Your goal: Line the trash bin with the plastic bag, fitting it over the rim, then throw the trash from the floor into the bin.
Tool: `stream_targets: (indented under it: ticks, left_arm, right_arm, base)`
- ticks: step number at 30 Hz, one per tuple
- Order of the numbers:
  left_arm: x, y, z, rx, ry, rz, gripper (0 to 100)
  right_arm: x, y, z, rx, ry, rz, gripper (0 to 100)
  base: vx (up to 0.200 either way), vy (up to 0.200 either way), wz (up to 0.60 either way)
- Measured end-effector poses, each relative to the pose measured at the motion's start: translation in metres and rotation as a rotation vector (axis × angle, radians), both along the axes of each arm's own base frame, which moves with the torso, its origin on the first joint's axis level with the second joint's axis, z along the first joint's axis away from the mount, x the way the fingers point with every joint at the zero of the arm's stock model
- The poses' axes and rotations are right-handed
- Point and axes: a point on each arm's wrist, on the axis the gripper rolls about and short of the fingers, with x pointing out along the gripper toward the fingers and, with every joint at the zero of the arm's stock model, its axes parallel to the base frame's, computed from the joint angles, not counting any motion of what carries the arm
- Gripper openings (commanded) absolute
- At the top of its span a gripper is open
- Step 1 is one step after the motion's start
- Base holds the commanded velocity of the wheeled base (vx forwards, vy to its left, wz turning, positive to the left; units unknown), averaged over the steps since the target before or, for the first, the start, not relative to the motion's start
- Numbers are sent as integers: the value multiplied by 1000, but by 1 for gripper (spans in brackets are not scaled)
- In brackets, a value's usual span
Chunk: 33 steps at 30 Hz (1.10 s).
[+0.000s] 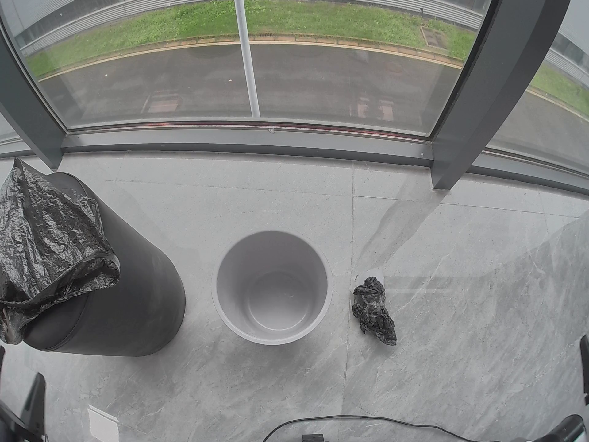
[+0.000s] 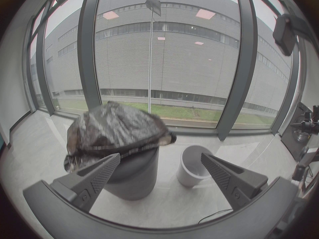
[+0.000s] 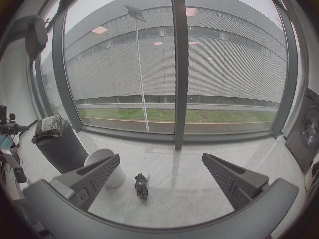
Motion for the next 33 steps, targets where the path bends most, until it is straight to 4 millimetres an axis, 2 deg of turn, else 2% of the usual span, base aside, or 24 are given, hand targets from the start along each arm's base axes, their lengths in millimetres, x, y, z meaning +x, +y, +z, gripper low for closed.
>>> stream_targets:
  ticks: [3,6,12,16,22,26,30,33]
  left_arm:
    - [-2,1,29,17,-14,-18,100]
    - [4,1,59,61,-21,-34,100]
    - [34,-1,82,270,39,-37,100]
    - [63,-4,91,489,76,-24,100]
    - [118,-8,101,826,110,9,100]
    - [160,-12,105,927,135,33,100]
    - [196,-12,114,969,153,65,100]
    - [216,-9,120,982,171,92,100]
  right_arm:
    - [2,0,25,-20,-26,39,100]
    - [12,1,52,-36,-34,83,100]
    - [52,5,89,-42,-32,154,100]
    - [91,11,103,-20,-12,191,100]
    - [155,23,105,24,25,196,100]
    - [189,31,97,46,38,188,100]
    - [207,35,86,58,71,183,100]
    - [215,38,79,60,96,181,100]
  base:
    - [0,0,0]
    - [0,0,0]
    - [0,0,0]
    - [0,0,0]
    - [0,0,0]
    - [0,0,0]
    - [0,0,0]
    - [0,0,0]
